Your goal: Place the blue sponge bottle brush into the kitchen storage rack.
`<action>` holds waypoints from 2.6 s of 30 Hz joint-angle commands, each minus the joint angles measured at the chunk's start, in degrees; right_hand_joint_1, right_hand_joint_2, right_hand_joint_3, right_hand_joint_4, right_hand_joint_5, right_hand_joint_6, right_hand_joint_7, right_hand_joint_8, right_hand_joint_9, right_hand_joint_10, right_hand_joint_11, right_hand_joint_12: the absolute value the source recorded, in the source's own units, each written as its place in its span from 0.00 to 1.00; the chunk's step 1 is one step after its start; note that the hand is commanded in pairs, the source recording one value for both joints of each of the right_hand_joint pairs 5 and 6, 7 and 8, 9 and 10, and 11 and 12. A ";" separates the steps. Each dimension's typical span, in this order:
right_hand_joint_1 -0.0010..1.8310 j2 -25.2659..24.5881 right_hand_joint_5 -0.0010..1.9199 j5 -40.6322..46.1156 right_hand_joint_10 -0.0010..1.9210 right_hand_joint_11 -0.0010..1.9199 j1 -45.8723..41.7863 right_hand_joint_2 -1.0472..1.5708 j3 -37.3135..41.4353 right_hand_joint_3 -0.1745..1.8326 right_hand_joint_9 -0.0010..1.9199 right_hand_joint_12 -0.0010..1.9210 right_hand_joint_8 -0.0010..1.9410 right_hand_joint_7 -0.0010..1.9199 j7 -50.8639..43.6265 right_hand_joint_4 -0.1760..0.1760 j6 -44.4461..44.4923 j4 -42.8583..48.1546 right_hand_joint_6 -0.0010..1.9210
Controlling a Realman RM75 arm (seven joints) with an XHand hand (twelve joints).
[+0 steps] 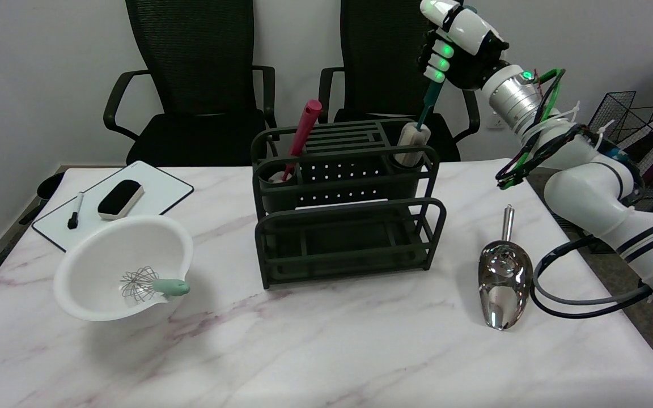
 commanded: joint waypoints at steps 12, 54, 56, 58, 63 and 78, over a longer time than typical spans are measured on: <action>0.55 -0.74 1.00 1.39 1.00 1.00 6.46 1.00 -8.15 0.28 1.00 1.00 0.99 1.00 0.04 0.50 3.78 -6.79 1.00; 0.44 -0.50 0.81 1.39 0.93 0.84 0.08 1.00 -8.29 0.39 0.93 0.84 0.93 0.94 0.04 0.50 11.83 -10.91 0.81; 0.43 -0.42 0.78 1.39 0.90 0.80 -0.56 1.00 -8.23 0.43 0.90 0.80 0.91 0.92 0.04 0.50 12.47 -11.07 0.78; 0.43 -0.42 0.76 1.39 0.88 0.77 -1.01 0.98 -8.21 0.46 0.88 0.77 0.88 0.89 0.04 0.50 12.82 -11.16 0.76; 0.50 -0.72 0.69 1.39 0.81 0.66 -2.25 0.86 -7.83 0.57 0.81 0.66 0.81 0.82 0.04 0.50 13.71 -11.47 0.69; 0.64 -0.82 0.31 1.39 0.37 0.36 -4.17 0.66 -5.40 0.78 0.38 0.36 0.44 0.44 -0.34 0.50 21.11 -12.00 0.31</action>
